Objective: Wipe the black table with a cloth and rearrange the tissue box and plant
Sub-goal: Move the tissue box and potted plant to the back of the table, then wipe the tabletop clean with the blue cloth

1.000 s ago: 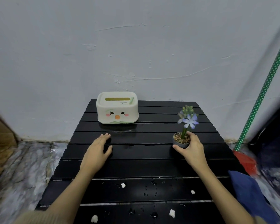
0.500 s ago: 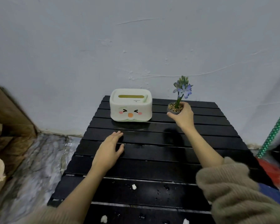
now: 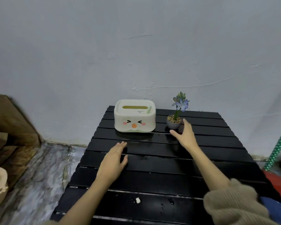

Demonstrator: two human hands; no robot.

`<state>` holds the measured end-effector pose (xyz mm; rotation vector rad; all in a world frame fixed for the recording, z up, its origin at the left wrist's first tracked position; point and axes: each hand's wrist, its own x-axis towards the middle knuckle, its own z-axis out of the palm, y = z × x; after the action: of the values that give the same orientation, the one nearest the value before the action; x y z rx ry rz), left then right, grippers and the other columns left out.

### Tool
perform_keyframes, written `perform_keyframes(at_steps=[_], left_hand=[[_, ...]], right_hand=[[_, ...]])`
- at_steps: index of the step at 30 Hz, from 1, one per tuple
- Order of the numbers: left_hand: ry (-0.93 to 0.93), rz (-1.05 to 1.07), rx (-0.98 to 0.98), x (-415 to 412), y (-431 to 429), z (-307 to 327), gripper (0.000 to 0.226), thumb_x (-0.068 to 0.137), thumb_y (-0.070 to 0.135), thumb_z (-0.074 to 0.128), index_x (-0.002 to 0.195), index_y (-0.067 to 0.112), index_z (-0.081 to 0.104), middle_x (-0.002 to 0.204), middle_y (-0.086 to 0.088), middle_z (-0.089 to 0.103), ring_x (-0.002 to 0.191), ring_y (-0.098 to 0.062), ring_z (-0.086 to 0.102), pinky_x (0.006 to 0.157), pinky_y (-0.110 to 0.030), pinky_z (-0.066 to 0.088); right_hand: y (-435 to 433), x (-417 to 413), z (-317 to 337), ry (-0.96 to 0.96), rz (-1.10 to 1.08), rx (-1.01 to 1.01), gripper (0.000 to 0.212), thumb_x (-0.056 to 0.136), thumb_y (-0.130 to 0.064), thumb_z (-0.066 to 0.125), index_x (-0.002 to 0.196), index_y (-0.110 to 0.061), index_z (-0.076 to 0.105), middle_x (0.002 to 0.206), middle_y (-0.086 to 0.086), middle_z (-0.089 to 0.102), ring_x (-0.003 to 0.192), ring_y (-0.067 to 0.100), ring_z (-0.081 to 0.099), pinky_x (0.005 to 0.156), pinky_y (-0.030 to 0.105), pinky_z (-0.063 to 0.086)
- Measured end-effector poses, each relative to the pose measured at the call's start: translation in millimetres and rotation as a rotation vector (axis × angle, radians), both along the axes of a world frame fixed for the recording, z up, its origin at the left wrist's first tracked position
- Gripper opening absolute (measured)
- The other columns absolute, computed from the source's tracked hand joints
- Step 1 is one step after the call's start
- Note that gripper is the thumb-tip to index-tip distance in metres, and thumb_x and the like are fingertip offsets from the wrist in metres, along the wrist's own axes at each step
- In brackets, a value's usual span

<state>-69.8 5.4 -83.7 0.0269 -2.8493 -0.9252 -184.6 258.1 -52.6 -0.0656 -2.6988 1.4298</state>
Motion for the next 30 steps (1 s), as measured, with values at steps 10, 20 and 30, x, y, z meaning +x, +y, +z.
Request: perform_keyframes(at_steps=[10, 20, 30], left_hand=[[0.052, -0.105, -0.017, 39, 31, 36, 0.053, 0.092, 0.024, 0.045, 0.141, 0.022, 0.026, 0.152, 0.004, 0.028, 0.142, -0.010, 0.019, 0.116, -0.029, 0.021], [0.049, -0.131, 0.002, 94, 44, 55, 0.052, 0.091, 0.026, 0.046, 0.140, 0.020, 0.028, 0.151, 0.001, 0.030, 0.142, -0.013, 0.020, 0.117, -0.033, 0.023], [0.102, -0.048, 0.008, 139, 14, 62, 0.050, 0.091, 0.025, 0.048, 0.138, 0.018, 0.033, 0.148, -0.002, 0.037, 0.141, -0.015, 0.024, 0.115, -0.034, 0.025]], right_hand=[[82, 137, 14, 0.032, 0.069, 0.294, 0.071, 0.086, -0.027, 0.060, 0.142, -0.013, 0.019, 0.153, 0.006, 0.022, 0.140, 0.020, 0.023, 0.114, 0.035, 0.023], [184, 242, -5, -0.179, -0.090, 0.615, 0.077, 0.083, -0.041, 0.059, 0.143, -0.019, 0.016, 0.155, 0.005, 0.014, 0.141, 0.022, 0.019, 0.113, 0.048, 0.018], [169, 242, -4, -0.066, -0.231, 0.431, 0.047, 0.090, -0.009, 0.048, 0.135, -0.002, 0.037, 0.145, 0.020, 0.037, 0.134, 0.033, 0.035, 0.109, 0.042, 0.031]])
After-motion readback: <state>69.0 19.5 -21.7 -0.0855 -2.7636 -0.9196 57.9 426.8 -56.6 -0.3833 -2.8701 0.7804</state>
